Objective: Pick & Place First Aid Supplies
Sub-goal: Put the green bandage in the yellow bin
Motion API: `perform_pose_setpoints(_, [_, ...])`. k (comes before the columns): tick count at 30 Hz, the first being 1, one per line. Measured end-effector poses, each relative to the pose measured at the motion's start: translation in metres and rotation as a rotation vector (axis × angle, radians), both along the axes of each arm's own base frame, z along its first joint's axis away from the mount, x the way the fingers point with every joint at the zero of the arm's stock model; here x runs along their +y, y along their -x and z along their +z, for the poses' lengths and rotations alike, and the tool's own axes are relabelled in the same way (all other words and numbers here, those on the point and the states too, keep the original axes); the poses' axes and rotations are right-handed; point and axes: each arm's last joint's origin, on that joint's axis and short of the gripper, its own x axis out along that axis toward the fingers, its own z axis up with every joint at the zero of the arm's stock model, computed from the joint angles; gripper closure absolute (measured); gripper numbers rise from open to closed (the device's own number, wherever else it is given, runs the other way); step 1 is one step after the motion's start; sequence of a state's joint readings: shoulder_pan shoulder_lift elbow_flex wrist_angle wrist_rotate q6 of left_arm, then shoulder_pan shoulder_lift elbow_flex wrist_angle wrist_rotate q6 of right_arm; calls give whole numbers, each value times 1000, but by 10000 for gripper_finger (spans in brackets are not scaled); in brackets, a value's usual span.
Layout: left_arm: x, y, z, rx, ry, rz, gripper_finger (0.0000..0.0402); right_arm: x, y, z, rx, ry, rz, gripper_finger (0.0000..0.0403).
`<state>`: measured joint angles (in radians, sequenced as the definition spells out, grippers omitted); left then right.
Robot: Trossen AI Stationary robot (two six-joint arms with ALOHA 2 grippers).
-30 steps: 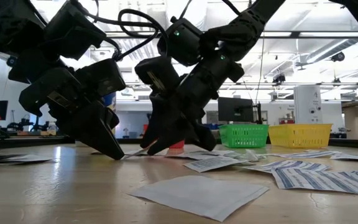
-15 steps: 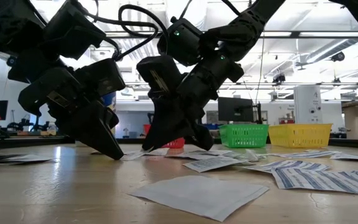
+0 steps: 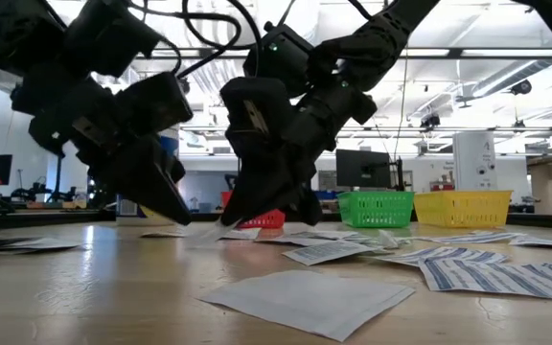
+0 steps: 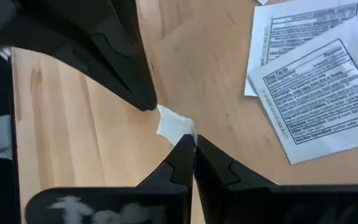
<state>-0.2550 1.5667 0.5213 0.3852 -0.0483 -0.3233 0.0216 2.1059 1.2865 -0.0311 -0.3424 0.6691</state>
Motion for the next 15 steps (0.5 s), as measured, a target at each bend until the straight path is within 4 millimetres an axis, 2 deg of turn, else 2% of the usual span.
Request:
perform_pose_setpoints(5, [4, 2, 14, -53, 4, 9, 401, -1, 4, 8, -4, 47, 52, 395])
perform_pose_setpoints(15, [18, 15, 49, -137, -19, 29, 401, -6, 16, 38, -37, 137, 143, 395])
